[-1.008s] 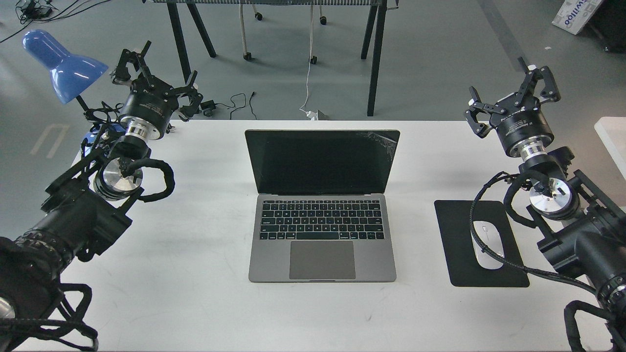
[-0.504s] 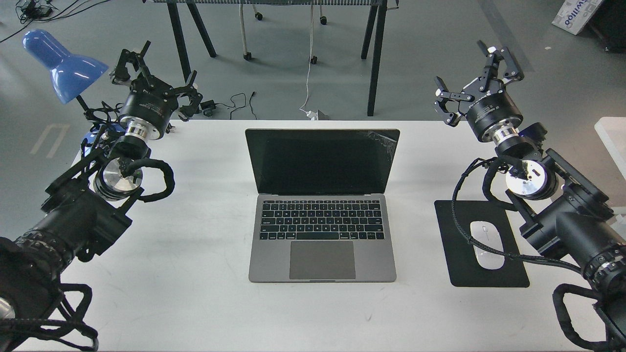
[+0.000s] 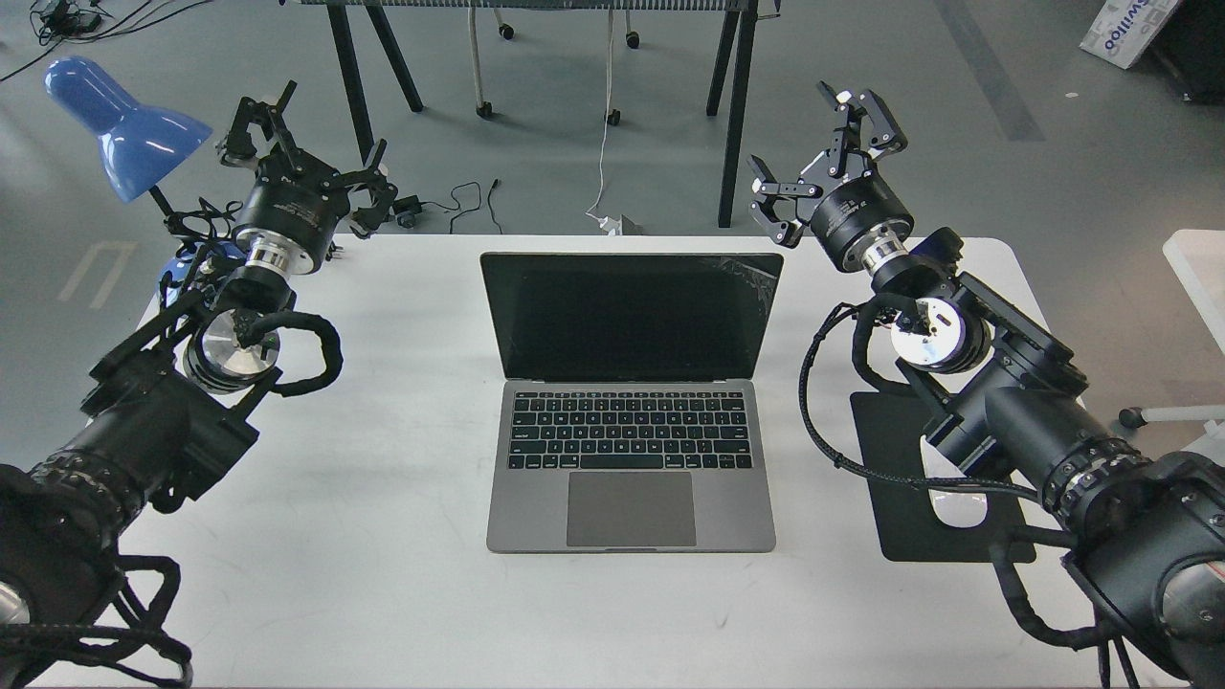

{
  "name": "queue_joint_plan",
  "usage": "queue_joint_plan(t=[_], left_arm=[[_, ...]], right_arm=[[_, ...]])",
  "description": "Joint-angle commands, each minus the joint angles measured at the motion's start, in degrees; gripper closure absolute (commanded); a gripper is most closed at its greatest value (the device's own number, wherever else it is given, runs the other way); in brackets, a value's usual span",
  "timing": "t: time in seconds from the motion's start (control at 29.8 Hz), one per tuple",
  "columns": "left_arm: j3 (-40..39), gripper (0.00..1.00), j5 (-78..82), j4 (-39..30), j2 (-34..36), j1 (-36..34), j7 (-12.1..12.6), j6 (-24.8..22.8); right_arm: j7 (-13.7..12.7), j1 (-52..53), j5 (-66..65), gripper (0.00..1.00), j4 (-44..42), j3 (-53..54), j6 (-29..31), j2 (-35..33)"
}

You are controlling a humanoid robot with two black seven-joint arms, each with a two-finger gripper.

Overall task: Close notebook with right arm
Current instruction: 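Push the laptop screen down with the right gripper until the lid closes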

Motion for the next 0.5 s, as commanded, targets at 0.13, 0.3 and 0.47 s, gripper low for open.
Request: queue_joint_plan(t=[0.13,0.3,0.47], left_arm=[[0.07,0.00,0.00,0.00,0.08,0.00,0.00,0.00],[0.08,0.00,0.00,0.00,0.08,0.00,0.00,0.00],[0.08,0.00,0.00,0.00,0.08,0.00,0.00,0.00]], right_arm=[[-3.45,-2.39,0.15,0.00,6.33,-5.42,1.57,-0.89],[-3.54,-6.17,0.06,0.00,14.86,-8.23,1.22,-5.72],[-3.45,-10.56,-0.03,0.00,21.80,-11.05,1.13,-10.82]])
